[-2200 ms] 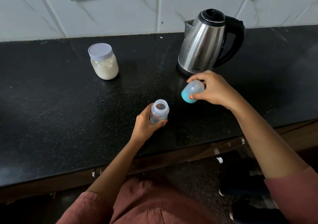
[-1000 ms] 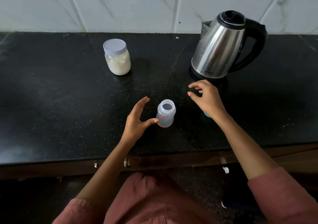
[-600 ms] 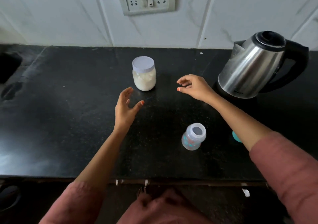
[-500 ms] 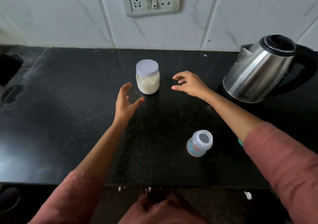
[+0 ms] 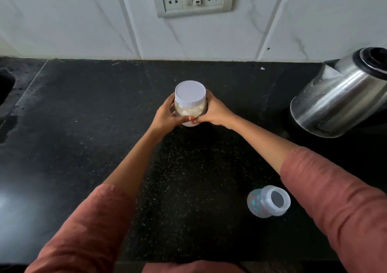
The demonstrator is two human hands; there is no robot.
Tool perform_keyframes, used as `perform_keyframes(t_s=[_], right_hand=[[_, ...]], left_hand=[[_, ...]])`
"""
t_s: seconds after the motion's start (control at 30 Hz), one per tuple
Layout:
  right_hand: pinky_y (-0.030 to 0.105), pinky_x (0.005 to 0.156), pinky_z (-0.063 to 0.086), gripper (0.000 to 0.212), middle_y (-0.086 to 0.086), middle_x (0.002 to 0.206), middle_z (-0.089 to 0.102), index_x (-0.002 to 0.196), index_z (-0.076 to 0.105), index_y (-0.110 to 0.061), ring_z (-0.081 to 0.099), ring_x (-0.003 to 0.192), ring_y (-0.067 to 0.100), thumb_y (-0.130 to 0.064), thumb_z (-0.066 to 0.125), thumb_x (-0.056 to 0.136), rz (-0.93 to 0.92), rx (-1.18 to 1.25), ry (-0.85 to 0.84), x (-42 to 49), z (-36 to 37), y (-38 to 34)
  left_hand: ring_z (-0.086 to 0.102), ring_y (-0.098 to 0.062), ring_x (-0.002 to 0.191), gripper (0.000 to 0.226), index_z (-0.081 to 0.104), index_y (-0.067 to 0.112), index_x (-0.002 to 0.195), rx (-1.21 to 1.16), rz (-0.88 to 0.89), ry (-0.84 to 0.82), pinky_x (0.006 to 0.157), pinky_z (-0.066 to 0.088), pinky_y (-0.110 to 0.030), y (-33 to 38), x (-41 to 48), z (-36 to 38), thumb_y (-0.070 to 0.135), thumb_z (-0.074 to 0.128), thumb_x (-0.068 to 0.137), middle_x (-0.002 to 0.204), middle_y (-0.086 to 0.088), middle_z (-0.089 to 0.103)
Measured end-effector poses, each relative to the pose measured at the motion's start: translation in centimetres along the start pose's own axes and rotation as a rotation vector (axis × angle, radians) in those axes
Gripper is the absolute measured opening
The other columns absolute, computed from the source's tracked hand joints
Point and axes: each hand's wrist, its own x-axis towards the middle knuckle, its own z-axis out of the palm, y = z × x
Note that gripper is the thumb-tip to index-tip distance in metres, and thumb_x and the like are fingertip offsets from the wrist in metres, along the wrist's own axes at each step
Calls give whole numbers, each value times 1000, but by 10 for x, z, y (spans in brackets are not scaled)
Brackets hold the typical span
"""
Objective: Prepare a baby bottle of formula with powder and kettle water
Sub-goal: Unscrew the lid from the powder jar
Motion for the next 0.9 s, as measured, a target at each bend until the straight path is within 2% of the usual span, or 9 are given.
perform_keyframes(t_s=[0.17,0.27,0.47,0.53,0.63,0.7,0.8,0.9], right_hand=[[24,93,36,99,5,135,45,138,29,-15,41,125,20,-9,85,56,12,34,41,-9,-1,-7],[24,93,37,99,4,135,46,138,30,-16,42,124,18,-10,85,55,-8,33,47,-23,-5,-15],[20,88,37,100,0,131,48,137,31,-18,40,113,6,-13,86,54,-52,16,25,-76,-3,-38],[15,85,37,100,-5,127,48,137,30,-19,40,111,4,-15,86,54,-63,23,19,-97,2,-43],[-2,68,38,99,-22,109,43,136,31,-21,40,104,-2,-18,87,54,-69,39,18,-128,15,-48],[-9,66,33,100,-27,102,40,135,32,-21,40,103,-3,-20,87,52,-73,59,28,-146,25,-48],[-12,66,29,99,-27,103,40,134,35,-20,39,105,-4,-21,88,51,-82,79,50,-167,44,-43],[-12,65,28,99,-27,104,40,134,36,-19,38,102,-6,-19,89,51,-63,101,73,-183,63,-34]], left_hand=[[50,-14,119,89,39,17,139,13,36,7,96,48,-28,8,-6,-1,15,84,62,128,4,52],[51,-14,117,89,38,15,139,37,55,13,92,48,-24,19,-18,-3,16,84,63,128,3,52],[51,-11,118,89,39,16,138,31,88,-3,86,47,-11,44,-72,-6,16,84,62,128,6,53],[51,-9,118,90,39,17,138,29,89,-24,90,47,-14,51,-94,-9,20,84,60,128,8,53],[53,-5,116,91,40,17,138,15,84,-50,91,48,-17,55,-128,-12,26,82,57,125,12,55],[53,-3,117,94,40,17,138,11,71,-60,92,48,-17,53,-147,-13,30,81,54,125,14,55],[51,-8,121,99,38,15,140,8,32,-67,98,46,-25,42,-171,-13,28,82,53,130,7,54],[49,-2,121,98,38,17,139,-6,-1,-67,100,44,-24,28,-190,-11,27,82,52,129,13,53]])
